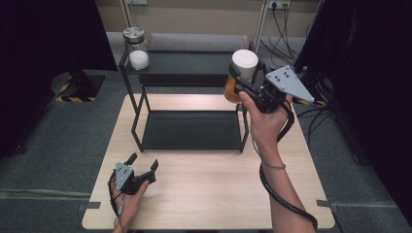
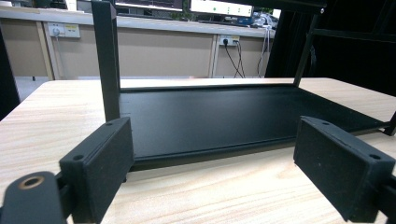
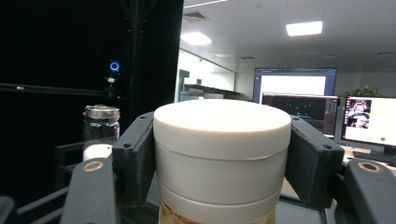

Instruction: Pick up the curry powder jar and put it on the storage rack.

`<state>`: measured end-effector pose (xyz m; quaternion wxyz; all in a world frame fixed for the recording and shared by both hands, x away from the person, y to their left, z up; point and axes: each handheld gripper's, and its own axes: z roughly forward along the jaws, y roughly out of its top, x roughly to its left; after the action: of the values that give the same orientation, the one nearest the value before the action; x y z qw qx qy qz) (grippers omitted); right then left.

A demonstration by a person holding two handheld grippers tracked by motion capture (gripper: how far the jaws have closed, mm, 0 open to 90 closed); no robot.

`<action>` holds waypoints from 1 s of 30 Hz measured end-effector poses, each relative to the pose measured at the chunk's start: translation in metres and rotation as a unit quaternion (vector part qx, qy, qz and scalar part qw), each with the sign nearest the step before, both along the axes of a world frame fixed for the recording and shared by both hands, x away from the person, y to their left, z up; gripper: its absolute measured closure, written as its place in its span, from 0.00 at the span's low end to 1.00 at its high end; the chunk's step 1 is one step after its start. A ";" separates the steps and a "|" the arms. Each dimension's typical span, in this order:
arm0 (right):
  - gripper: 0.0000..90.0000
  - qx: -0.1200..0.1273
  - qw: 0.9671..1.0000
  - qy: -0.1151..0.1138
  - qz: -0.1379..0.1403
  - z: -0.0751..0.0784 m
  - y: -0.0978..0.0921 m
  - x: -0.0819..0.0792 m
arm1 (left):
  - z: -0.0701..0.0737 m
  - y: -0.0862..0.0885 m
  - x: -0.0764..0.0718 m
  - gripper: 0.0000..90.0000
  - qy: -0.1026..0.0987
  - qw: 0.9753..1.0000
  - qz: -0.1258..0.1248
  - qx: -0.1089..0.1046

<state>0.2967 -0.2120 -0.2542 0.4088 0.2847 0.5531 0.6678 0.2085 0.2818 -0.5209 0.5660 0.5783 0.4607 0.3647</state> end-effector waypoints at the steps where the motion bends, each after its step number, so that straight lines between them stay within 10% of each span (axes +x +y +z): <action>1: 0.38 0.001 1.000 0.000 -0.001 0.001 0.000 0.001 | 0.000 0.000 0.000 0.13 0.000 1.000 0.000 0.000; 30: 0.38 0.007 1.000 0.019 -0.024 0.026 0.019 0.032 | 0.000 0.001 0.000 0.13 0.001 1.000 0.000 -0.004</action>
<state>0.3284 -0.1929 -0.2286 0.4122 0.3131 0.5489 0.6564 0.2088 0.2828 -0.5211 0.5677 0.5767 0.4624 0.3624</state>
